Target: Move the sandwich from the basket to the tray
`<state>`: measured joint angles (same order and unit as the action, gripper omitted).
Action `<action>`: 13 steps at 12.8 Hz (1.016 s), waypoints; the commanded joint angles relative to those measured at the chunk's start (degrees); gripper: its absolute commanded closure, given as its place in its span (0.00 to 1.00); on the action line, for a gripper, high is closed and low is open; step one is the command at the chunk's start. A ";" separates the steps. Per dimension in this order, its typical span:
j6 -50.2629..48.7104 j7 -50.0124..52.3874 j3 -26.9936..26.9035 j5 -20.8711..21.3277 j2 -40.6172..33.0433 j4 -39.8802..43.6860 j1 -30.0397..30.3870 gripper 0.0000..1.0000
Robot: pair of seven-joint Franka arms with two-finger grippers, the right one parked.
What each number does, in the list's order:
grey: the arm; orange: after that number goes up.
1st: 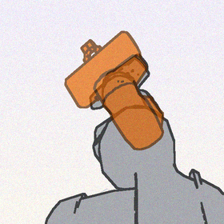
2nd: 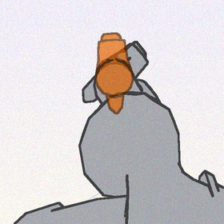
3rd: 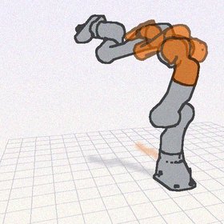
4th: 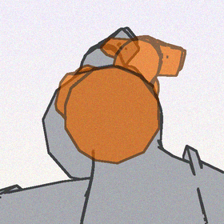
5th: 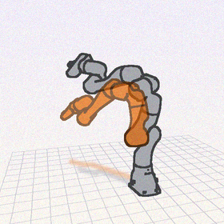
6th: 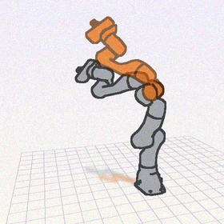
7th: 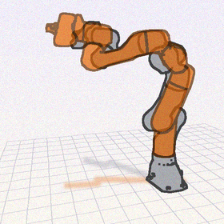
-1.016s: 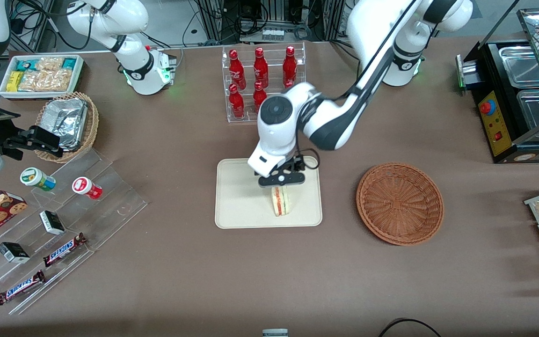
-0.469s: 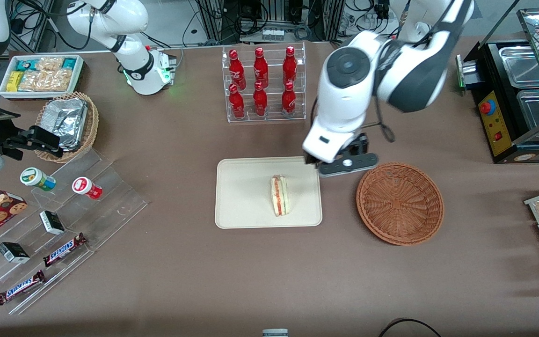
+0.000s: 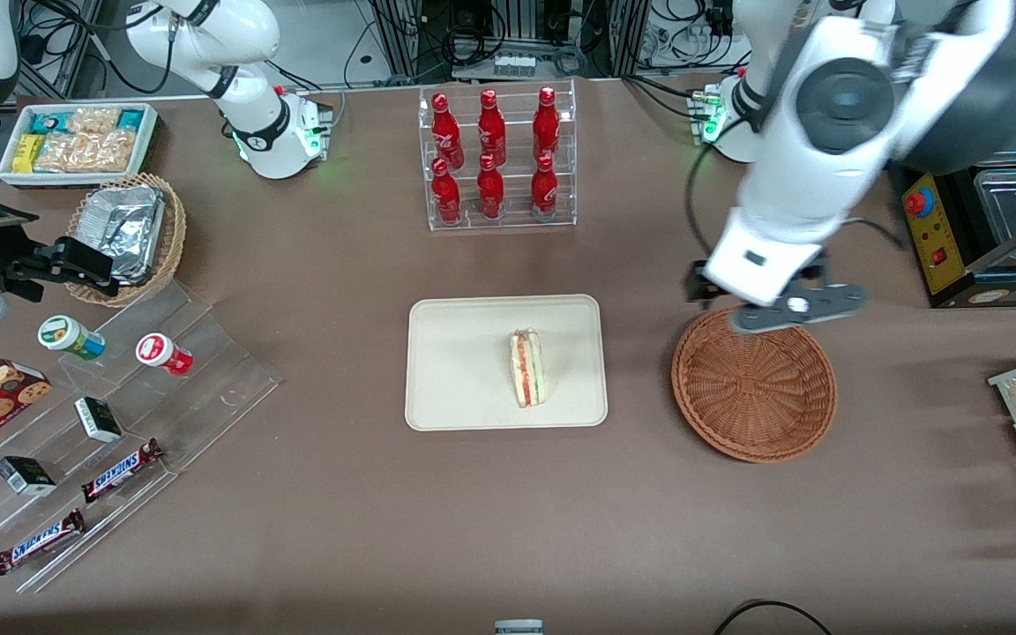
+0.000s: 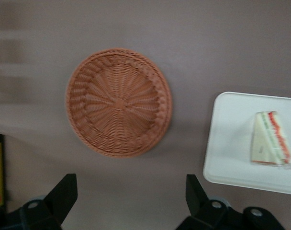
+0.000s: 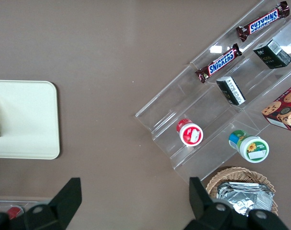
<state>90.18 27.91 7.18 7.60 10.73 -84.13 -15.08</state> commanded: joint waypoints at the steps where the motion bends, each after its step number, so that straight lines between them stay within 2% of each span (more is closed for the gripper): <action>1: -2.46 -11.34 0.73 -1.70 -2.91 -2.00 7.40 0.00; 3: -4.04 -19.69 0.64 -5.74 -5.01 -3.05 12.50 0.00; 4: -4.05 -22.69 0.64 -6.02 -6.32 -4.71 14.61 0.00; 6: -3.00 -24.48 -0.23 -6.19 -8.09 -7.44 15.25 0.00; 9: -1.51 -30.60 -5.23 -9.44 -9.76 -10.52 15.16 0.00; 13: -0.97 -30.63 -5.95 -8.83 -9.50 -9.92 14.64 0.00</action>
<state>88.26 -2.05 1.36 -0.75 2.90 -92.72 0.15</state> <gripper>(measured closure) 0.000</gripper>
